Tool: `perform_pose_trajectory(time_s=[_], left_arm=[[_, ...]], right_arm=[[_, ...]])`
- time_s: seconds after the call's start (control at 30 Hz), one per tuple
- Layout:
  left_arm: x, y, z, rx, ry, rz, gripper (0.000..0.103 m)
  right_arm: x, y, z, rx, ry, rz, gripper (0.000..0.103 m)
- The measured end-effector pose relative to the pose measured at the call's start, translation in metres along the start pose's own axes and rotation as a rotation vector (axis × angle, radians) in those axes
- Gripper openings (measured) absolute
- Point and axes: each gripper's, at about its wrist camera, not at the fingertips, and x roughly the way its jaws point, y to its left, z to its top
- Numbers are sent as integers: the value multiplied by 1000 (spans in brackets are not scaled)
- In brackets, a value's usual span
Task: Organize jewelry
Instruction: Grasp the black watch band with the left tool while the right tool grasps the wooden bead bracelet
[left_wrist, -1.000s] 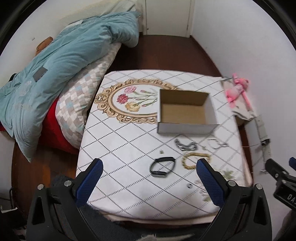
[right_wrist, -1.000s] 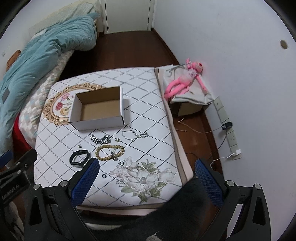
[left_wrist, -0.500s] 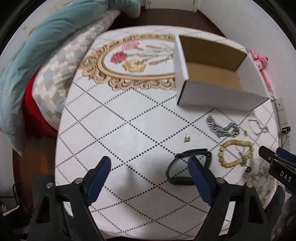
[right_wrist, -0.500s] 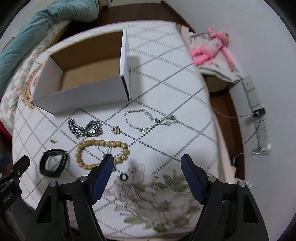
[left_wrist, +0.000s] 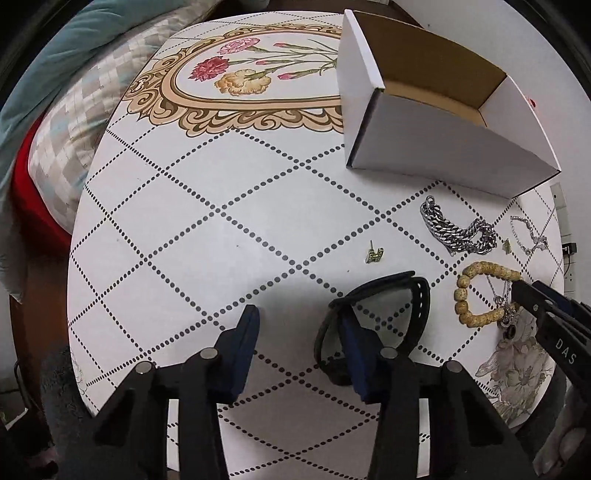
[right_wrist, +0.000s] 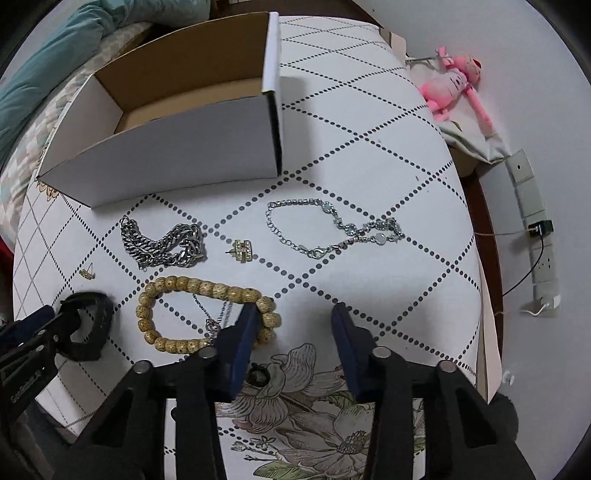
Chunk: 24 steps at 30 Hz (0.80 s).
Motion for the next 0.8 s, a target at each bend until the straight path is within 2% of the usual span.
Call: perform_pose_trajectory(time_s=[0.17, 0.23, 0.3, 0.5, 0.8], left_arm=[[0, 1, 4, 17, -19, -11, 7], [0, 2, 3, 22, -27, -13, 6], [0, 3, 2, 25, -35, -14, 5], [-6, 6, 5, 17, -61, -23, 3], [-53, 5, 7, 32, -156, -55, 3]], right_arm=[[-3, 2, -5, -6, -14, -6, 20], [-5, 5, -7, -11, -16, -8, 13], [-6, 8, -10, -22, -16, -14, 10], [-17, 10, -14, 5, -29, 39, 9], [-63, 12, -5, 24, -93, 167, 9]])
